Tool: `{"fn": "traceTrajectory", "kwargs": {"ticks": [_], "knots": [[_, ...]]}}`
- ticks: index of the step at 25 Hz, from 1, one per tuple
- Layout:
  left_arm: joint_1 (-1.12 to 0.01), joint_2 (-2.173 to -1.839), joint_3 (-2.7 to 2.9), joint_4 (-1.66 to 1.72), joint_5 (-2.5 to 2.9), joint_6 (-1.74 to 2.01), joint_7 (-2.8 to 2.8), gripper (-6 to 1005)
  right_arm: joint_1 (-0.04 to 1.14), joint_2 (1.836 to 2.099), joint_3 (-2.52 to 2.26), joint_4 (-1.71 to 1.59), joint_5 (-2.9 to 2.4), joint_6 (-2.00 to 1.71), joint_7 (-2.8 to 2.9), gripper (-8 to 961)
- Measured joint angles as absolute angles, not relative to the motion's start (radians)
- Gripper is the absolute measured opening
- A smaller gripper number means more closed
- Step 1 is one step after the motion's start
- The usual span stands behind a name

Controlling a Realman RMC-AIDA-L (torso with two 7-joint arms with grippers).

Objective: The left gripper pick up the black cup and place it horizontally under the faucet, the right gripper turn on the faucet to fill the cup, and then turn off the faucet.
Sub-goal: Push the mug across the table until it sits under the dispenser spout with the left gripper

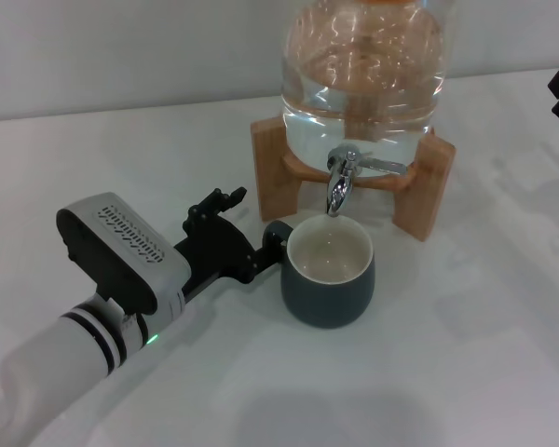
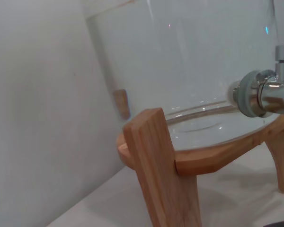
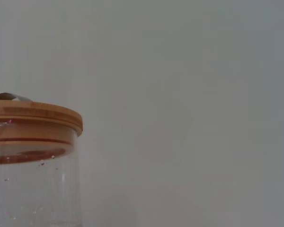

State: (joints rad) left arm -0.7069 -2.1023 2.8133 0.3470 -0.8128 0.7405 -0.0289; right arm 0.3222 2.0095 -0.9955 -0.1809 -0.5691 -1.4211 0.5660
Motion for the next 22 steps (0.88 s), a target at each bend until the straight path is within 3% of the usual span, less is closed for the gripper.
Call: {"fn": "traceTrajectory", "kwargs": {"ticks": [22], "knots": [[-0.645, -2.098, 2.804, 0.394, -0.814, 0.746, 0.05, 781, 0.319, 2.009, -1.01, -0.179, -0.569, -1.411, 0.566, 863]]}}
